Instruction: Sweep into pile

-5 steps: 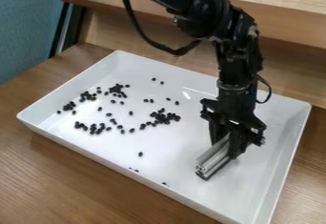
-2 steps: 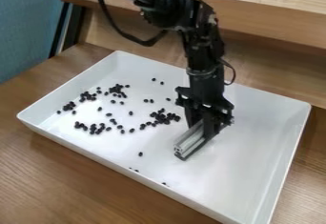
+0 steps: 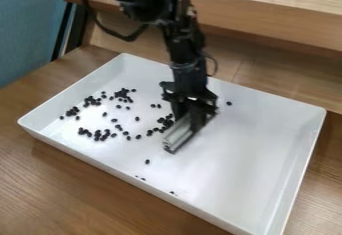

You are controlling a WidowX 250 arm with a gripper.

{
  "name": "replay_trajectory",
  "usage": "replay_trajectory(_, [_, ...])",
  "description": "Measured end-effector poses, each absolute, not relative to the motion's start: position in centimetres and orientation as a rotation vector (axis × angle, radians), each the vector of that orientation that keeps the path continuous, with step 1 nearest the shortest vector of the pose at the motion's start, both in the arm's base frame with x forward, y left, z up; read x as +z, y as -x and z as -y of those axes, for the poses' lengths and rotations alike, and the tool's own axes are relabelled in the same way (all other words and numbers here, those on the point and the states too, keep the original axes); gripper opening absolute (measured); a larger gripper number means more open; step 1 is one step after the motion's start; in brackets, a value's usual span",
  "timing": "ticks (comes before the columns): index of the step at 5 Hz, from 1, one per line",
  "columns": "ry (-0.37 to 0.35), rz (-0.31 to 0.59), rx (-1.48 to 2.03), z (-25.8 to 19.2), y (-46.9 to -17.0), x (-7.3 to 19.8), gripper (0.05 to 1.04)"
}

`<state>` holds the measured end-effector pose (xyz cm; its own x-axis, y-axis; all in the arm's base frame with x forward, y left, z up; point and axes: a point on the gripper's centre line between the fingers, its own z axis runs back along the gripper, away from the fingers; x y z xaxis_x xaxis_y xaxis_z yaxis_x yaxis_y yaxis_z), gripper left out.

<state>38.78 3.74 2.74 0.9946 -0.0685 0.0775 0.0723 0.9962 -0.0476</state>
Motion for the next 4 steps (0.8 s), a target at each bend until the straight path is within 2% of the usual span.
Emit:
replay_trajectory(2, [-0.007,0.043,0.021,-9.7,-36.8,2.7,0.394])
replay_trajectory(4, [-0.014,0.015,0.05,-12.0,-34.4,2.8,0.394])
